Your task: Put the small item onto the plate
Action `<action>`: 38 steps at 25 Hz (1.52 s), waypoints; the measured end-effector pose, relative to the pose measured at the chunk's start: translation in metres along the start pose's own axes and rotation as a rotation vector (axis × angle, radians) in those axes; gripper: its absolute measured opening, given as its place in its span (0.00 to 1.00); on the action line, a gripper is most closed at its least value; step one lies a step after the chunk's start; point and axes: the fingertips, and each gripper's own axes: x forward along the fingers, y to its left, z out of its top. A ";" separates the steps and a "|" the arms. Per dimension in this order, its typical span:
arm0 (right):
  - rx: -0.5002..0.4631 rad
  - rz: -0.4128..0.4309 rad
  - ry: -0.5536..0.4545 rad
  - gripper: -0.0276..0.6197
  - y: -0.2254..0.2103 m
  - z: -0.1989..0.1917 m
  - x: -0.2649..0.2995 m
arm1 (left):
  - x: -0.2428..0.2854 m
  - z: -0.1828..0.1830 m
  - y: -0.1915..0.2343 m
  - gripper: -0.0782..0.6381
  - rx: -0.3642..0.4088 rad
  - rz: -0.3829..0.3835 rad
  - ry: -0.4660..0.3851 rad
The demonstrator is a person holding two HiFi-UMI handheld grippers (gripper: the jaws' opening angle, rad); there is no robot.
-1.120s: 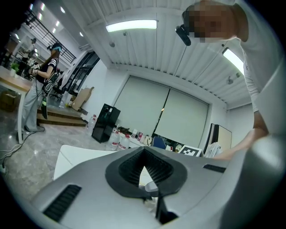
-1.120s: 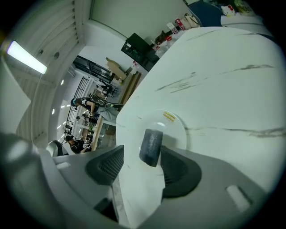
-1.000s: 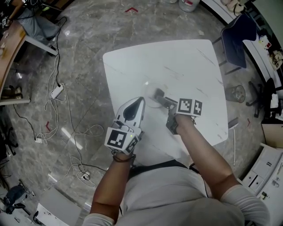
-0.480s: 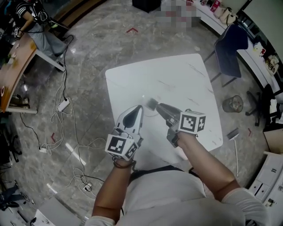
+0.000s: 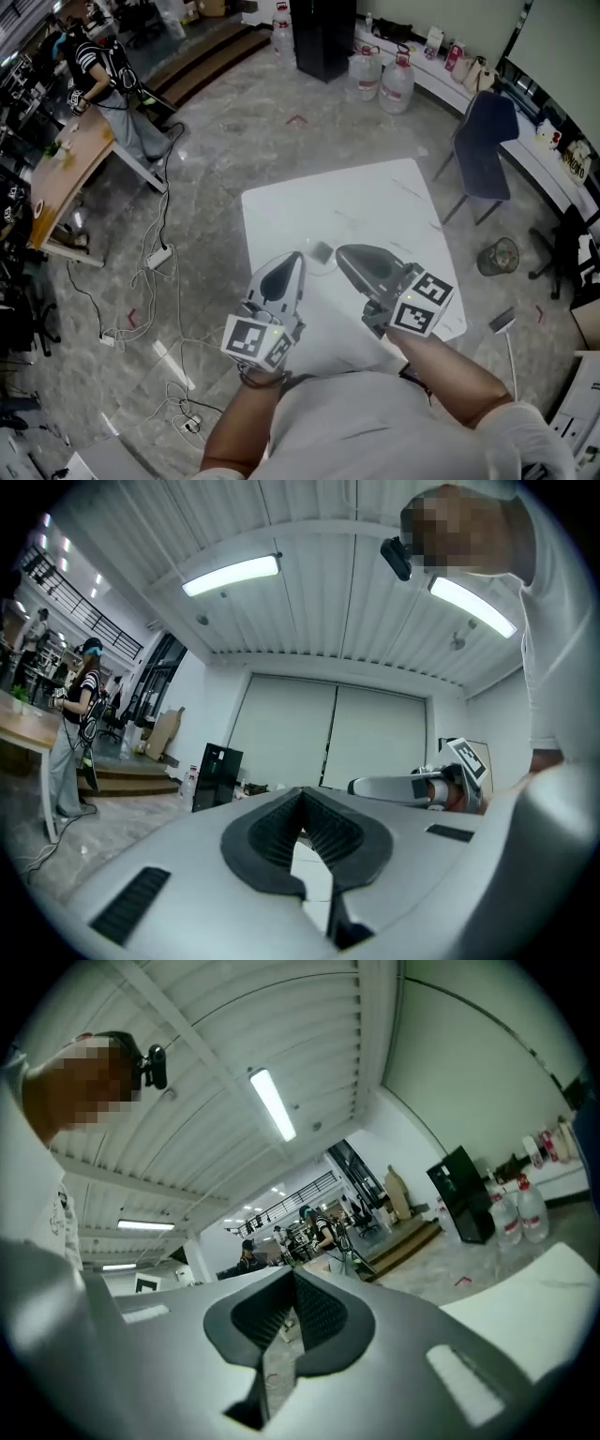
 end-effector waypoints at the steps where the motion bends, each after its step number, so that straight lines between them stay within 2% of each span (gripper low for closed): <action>1: -0.040 0.010 0.006 0.05 0.010 0.006 -0.004 | -0.003 0.008 -0.007 0.12 0.003 0.000 -0.005; 6: -0.218 0.061 0.013 0.05 0.062 0.032 -0.017 | -0.021 0.043 -0.041 0.12 0.036 -0.011 -0.019; 9: -0.275 0.083 0.011 0.05 0.088 0.043 -0.022 | -0.030 0.054 -0.060 0.12 0.029 -0.028 -0.021; 13: -0.260 0.107 0.010 0.05 0.106 0.045 -0.027 | -0.040 0.070 -0.078 0.12 0.009 -0.064 -0.034; 20: -0.269 0.129 0.010 0.05 0.122 0.043 -0.032 | -0.049 0.076 -0.090 0.12 0.023 -0.073 -0.025; 30: -0.272 0.096 0.003 0.05 0.116 0.047 -0.044 | -0.042 0.076 -0.099 0.12 0.022 -0.096 -0.046; 38: -0.309 0.082 -0.007 0.05 0.118 0.057 -0.048 | -0.038 0.080 -0.102 0.12 0.041 -0.095 -0.042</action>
